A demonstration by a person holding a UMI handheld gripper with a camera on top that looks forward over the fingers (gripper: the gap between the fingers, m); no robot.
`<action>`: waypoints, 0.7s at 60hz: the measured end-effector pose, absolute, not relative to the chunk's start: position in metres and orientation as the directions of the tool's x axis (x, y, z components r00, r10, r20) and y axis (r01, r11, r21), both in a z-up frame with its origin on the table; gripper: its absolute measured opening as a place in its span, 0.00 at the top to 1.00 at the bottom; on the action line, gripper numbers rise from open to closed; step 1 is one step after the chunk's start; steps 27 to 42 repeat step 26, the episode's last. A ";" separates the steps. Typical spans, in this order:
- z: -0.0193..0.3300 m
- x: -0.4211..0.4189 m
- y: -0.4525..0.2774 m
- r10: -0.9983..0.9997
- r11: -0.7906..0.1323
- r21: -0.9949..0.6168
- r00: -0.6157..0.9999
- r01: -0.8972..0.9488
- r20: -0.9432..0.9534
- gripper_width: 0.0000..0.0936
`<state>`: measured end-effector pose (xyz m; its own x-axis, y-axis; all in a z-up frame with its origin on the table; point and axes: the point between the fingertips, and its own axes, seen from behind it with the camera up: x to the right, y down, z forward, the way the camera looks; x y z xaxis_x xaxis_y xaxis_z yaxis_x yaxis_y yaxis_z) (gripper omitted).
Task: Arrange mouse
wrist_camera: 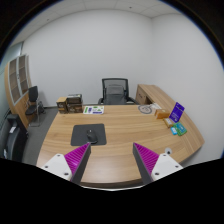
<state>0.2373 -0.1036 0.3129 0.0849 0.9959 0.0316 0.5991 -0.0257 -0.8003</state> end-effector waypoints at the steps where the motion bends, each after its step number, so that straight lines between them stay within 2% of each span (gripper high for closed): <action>1: 0.316 0.242 -0.106 0.996 -0.030 -0.802 0.089 0.597 0.029 0.09; 17: 0.336 0.288 -0.105 0.993 -0.063 -0.829 0.120 0.556 0.005 0.09; 25: 0.331 0.299 -0.105 0.994 -0.034 -0.821 0.105 0.569 0.032 0.08; 42: 0.329 0.299 -0.106 0.994 -0.035 -0.823 0.104 0.568 0.029 0.08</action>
